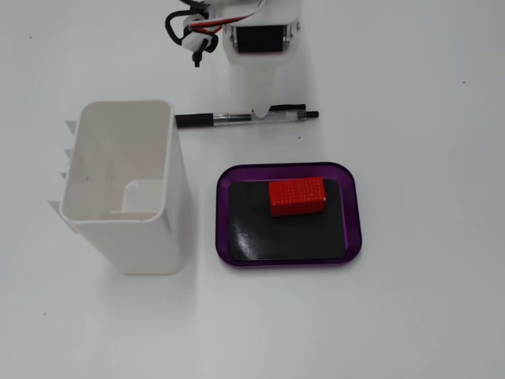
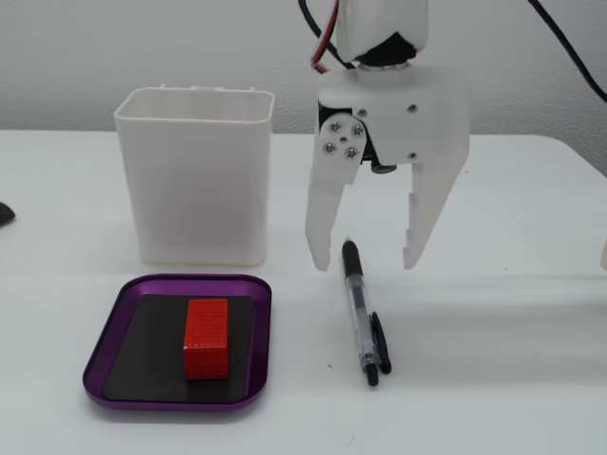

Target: Pick up the pen and put it in the pen holder.

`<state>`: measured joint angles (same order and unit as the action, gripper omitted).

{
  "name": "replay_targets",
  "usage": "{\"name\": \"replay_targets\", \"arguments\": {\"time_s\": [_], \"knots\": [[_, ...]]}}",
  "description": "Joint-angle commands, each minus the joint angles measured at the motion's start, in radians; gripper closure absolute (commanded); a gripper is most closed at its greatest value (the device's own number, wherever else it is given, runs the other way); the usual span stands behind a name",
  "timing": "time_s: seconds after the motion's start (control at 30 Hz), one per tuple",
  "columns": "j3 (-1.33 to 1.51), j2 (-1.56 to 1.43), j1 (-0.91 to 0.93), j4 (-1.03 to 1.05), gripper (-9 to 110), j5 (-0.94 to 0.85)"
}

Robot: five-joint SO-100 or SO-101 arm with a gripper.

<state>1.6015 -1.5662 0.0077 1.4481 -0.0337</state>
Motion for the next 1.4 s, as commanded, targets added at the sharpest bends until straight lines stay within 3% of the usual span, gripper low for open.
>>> {"name": "replay_targets", "arguments": {"time_s": [0.0, 0.23, 0.57, 0.7, 0.8, 1.07, 1.37], "knots": [[0.071, -0.005, 0.006, -0.072, 81, 0.006], [0.295, -0.005, 0.006, -0.275, 81, 0.032], [0.311, -0.005, 0.006, -0.319, 82, 0.032], [0.316, -0.005, -0.003, -0.341, 92, 0.026], [0.31, -0.005, -0.003, -0.341, 102, 0.026], [0.298, -0.052, -0.008, -0.322, 102, 0.006], [0.187, -0.457, 0.002, -0.133, 102, -0.02]]}}
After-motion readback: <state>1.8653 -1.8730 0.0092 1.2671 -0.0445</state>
